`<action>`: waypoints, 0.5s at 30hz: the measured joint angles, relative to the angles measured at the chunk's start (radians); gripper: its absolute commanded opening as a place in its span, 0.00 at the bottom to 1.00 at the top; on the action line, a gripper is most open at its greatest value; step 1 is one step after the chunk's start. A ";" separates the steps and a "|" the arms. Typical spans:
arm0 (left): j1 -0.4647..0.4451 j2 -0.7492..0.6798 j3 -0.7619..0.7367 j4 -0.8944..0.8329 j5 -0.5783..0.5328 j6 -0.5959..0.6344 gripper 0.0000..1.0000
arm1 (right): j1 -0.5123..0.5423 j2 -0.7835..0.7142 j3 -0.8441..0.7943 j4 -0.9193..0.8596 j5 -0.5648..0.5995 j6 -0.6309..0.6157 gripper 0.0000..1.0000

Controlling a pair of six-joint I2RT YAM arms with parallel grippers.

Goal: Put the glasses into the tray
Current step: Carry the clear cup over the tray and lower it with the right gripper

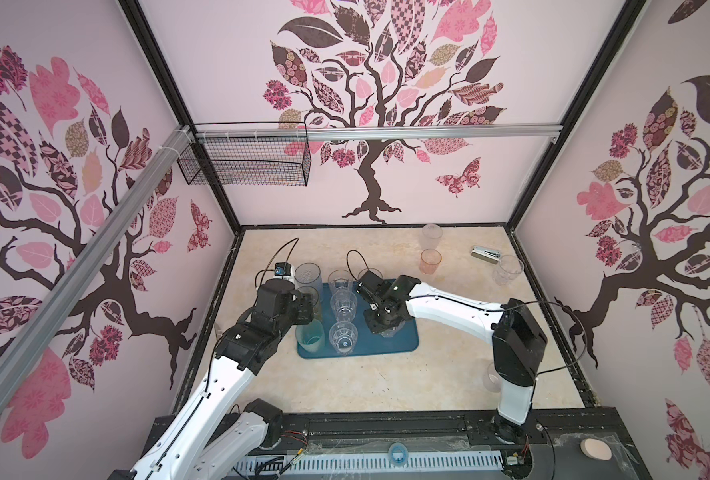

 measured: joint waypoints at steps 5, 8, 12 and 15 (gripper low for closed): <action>0.000 -0.005 -0.018 0.000 0.012 0.000 0.67 | 0.000 0.105 0.109 0.005 -0.019 -0.030 0.01; 0.000 -0.005 -0.020 0.000 0.018 0.000 0.67 | 0.000 0.151 0.170 -0.005 -0.018 -0.045 0.01; 0.000 -0.005 -0.020 0.006 0.024 0.000 0.67 | 0.000 0.187 0.224 -0.004 -0.018 -0.062 0.01; 0.000 -0.005 -0.021 0.010 0.027 0.000 0.67 | 0.000 0.203 0.247 -0.010 -0.013 -0.076 0.01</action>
